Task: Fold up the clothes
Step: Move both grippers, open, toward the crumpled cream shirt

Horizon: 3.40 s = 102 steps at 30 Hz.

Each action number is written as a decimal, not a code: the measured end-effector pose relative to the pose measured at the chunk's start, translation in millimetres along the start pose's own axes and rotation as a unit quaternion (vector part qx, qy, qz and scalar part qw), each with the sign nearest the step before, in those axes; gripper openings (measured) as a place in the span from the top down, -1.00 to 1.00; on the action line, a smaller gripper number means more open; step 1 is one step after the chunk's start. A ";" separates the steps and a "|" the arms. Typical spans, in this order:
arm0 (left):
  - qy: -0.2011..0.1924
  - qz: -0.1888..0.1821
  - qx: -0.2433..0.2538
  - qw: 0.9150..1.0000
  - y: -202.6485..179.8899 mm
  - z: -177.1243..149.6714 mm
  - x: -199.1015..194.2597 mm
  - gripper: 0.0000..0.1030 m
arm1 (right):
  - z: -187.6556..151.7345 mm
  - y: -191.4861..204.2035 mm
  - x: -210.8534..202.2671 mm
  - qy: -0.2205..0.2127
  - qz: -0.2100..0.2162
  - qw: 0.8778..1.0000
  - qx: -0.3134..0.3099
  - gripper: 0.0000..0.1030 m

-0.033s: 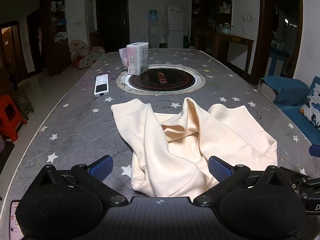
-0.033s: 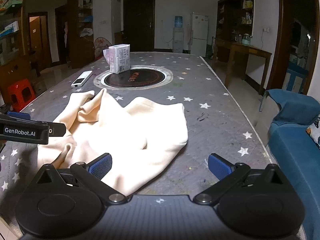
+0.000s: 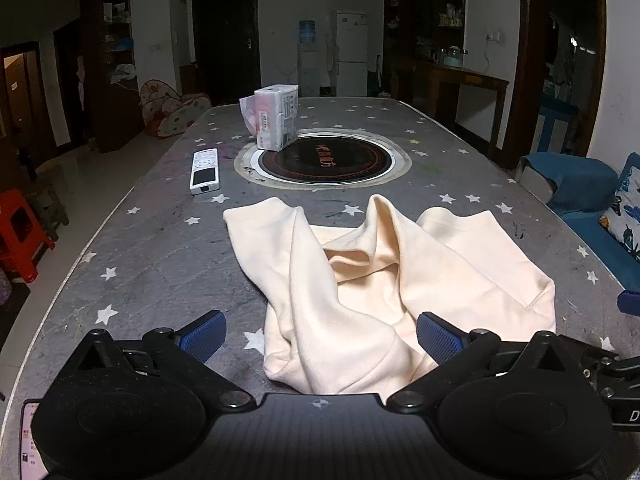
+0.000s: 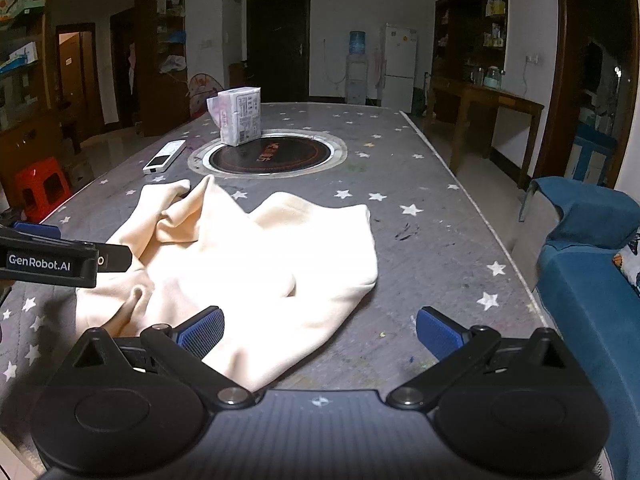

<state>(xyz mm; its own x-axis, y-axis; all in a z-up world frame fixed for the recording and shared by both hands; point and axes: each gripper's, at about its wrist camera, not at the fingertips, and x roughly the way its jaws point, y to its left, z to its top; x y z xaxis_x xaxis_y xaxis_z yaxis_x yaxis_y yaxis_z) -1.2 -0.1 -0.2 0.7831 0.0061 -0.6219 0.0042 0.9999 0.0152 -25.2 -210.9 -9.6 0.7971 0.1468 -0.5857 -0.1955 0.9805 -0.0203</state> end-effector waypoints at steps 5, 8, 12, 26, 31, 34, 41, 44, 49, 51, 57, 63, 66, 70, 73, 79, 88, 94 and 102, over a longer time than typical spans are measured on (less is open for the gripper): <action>0.005 0.004 0.008 1.000 -0.5 -3.0 -3.0 -1.00 | -3.6 9.5 -2.4 0.007 0.009 1.000 -0.006 -1.00; 0.008 0.006 0.013 1.000 -0.7 -4.9 -4.7 -1.00 | -4.3 10.7 -2.7 0.011 0.018 1.000 -0.003 -1.00; 0.014 0.007 0.015 1.000 0.1 -8.3 -7.6 -1.00 | -5.0 15.4 -5.2 0.011 0.019 1.000 -0.011 -1.00; 0.024 0.021 0.015 0.999 -1.8 -16.4 -12.4 -1.00 | -10.8 20.4 -6.4 0.022 0.025 0.999 -0.012 -1.00; 0.028 0.021 0.015 0.999 -2.1 -17.6 -13.3 -1.00 | -11.7 20.9 -6.5 0.024 0.027 0.999 -0.011 -1.00; 0.030 0.024 0.016 0.999 -2.8 -19.0 -12.8 -1.00 | -12.6 21.7 -6.9 0.026 0.028 0.999 -0.011 -1.00; 0.037 0.027 0.012 0.999 -1.5 -20.5 -11.5 -1.00 | -14.3 22.5 -7.0 0.029 0.031 0.999 -0.007 -1.00; 0.039 0.028 0.014 0.999 -2.1 -20.7 -11.5 -1.00 | -14.4 23.6 -6.9 0.028 0.032 0.999 -0.008 -1.00; 0.042 0.031 0.017 0.998 -3.1 -21.5 -10.7 -1.00 | -14.1 24.1 -7.2 0.027 0.033 0.999 -0.006 -1.00; 0.044 0.032 0.017 0.998 -3.3 -21.8 -10.3 -1.00 | -13.8 24.2 -7.3 0.027 0.033 0.999 -0.006 -1.00; 0.046 0.034 0.019 0.998 -3.9 -21.2 -9.7 -1.00 | -12.7 25.3 -6.9 0.027 0.037 0.999 -0.006 -1.00; 0.048 0.034 0.020 0.998 -3.8 -21.1 -8.7 -1.00 | -12.2 26.6 -6.2 0.026 0.038 0.999 -0.007 -1.00; 0.048 0.035 0.021 0.998 -3.5 -21.3 -8.6 -1.00 | -11.7 27.0 -6.0 0.026 0.039 0.999 -0.006 -1.00; 0.049 0.036 0.021 0.998 -3.6 -20.9 -7.6 -1.00 | -11.4 27.7 -5.5 0.026 0.041 0.999 -0.006 -1.00; 0.051 0.037 0.020 0.998 -3.3 -20.4 -6.9 -1.00 | -11.2 28.1 -4.7 0.026 0.041 0.999 -0.006 -1.00; 0.051 0.037 0.018 0.998 -2.2 -17.7 -4.9 -1.00 | -9.7 27.6 -2.8 0.027 0.045 0.999 -0.006 -1.00; 0.050 0.038 0.021 0.998 0.2 -9.0 -0.7 -1.00 | -4.6 29.4 2.5 0.029 0.050 0.998 -0.014 -1.00; 0.048 0.036 0.026 0.998 1.1 -1.4 4.8 -1.00 | 1.6 28.8 9.2 0.031 0.054 0.998 -0.015 -1.00; 0.049 0.033 0.029 0.998 1.0 8.0 15.1 -1.00 | 10.9 29.8 19.0 0.031 0.058 0.998 -0.020 -0.99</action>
<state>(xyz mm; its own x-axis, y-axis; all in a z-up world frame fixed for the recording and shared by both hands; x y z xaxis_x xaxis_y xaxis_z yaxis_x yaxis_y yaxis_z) 15.6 0.9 -3.3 0.7178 0.0772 -0.6920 -0.0072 0.9946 0.1036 -9.6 -177.5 -12.5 0.7303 0.2502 -0.6357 -0.3088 0.9509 0.0195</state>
